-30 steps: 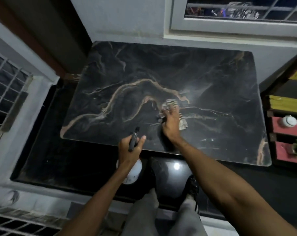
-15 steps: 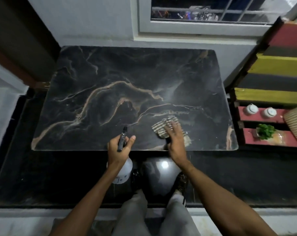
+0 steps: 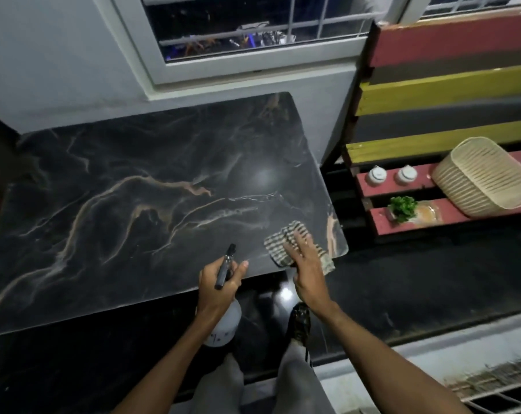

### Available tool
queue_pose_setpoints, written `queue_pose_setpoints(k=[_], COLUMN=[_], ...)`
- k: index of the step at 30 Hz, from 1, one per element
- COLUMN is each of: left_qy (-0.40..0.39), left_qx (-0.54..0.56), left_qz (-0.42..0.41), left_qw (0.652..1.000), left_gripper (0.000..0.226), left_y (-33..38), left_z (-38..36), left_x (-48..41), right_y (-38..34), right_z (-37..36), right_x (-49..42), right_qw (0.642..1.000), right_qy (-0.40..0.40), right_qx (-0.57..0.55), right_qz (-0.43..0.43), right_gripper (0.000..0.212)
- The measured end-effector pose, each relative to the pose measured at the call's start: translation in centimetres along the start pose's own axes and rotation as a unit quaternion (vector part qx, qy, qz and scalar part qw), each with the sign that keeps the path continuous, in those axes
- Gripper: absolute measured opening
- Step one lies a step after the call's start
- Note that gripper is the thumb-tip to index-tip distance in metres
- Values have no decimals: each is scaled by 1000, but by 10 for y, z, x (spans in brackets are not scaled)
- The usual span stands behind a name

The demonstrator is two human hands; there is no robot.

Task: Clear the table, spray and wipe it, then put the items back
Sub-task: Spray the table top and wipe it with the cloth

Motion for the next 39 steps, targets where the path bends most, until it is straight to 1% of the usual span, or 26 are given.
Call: queue_pose_setpoints(k=[2, 4, 5, 7, 10, 12, 13, 15, 16, 17, 19, 20, 21, 22, 24, 25, 26, 29, 30, 31, 33, 34, 35, 37, 38, 39], left_qy=[-18, -25, -23, -19, -11, -4, 6, 29, 41, 61, 98, 109, 121, 138, 143, 147, 153, 189, 192, 196, 204, 211, 219, 232, 239, 245], left_qx=[-8, -12, -14, -18, -11, 1, 3, 0, 4, 2, -13, -18, -18, -11, 21, 39, 53, 54, 56, 66, 99, 109, 96, 81, 80, 79], left_qz=[-2, -6, -4, 1, -4, 3, 5, 10, 17, 27, 48, 58, 66, 73, 92, 105, 113, 124, 129, 135, 138, 137, 138, 145, 141, 138], left_qw=[1000, 1000, 1000, 1000, 1000, 1000, 1000, 1000, 999, 998, 994, 992, 990, 988, 985, 983, 980, 973, 971, 969, 964, 962, 961, 958, 957, 957], left_gripper=[41, 45, 46, 47, 48, 45, 43, 42, 42, 43, 47, 49, 50, 51, 46, 42, 42, 54, 55, 53, 46, 46, 49, 55, 55, 53], left_y=[8, 14, 16, 18, 31, 36, 39, 38, 35, 32, 23, 19, 16, 11, 5, -2, -10, -31, -36, -40, -48, -57, -64, -83, -89, -92], left_z=[-16, -30, -35, -46, -57, -60, -59, -52, -47, -40, -22, -15, -8, 8, 21, 30, 41, 79, 91, 106, 134, 153, 167, 203, 218, 232], left_x=[-10, -21, -25, -31, -39, -45, -48, -48, -47, -45, -42, -41, -39, -35, -29, -24, -20, -7, -6, -3, 4, 9, 13, 23, 28, 31], right_y=[19, 56, 67, 70, 53, 62, 70, 75, 69, 55, 29, 23, 20, 14, 8, -4, -22, -72, -81, -87, -103, -122, -144, -194, -207, -219], right_z=[18, 53, 66, 60, 40, 56, 67, 80, 73, 61, 27, 21, 23, 21, 31, 24, 8, -52, -60, -67, -75, -92, -112, -171, -191, -199], right_x=[-3, -31, -42, -39, -1, -8, -26, -63, -75, -80, -80, -80, -88, -104, -127, -135, -138, -131, -136, -151, -177, -181, -179, -156, -151, -158], right_qw=[999, 999, 997, 996, 1000, 1000, 1000, 994, 992, 995, 998, 996, 996, 998, 998, 997, 998, 983, 981, 987, 999, 999, 997, 966, 946, 938], right_qy=[-24, 22, 44, 51, 6, -3, 9, 37, 28, 3, -57, -70, -64, -44, 5, 3, -22, -118, -124, -106, -44, -45, -71, -182, -215, -225], right_qx=[4, -8, -16, -15, -8, -4, -9, -33, -34, -20, 21, 24, 13, 0, -30, -37, -29, 30, 27, 18, -1, -2, 8, 42, 48, 47], right_qz=[30, -27, -61, -78, -22, -2, -21, -102, -114, -93, 21, 53, 55, 34, -58, -74, -54, 138, 149, 122, 25, 14, 43, 181, 239, 260], right_gripper=[61, 52, 52, 54, 77, 78, 79, 78, 78, 79, 82, 81, 78, 76, 72, 72, 72, 72, 71, 70, 71, 72, 72, 67, 65, 65])
Point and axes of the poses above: each hand's wrist, its own x-axis away from the middle knuckle, its own z-axis out of the back of the hand, y = z × x, the point moved 5 cm from there along -x, towards the middle knuckle, and after that the axes turned 11 degrees about -y, right-handed, at the moved point
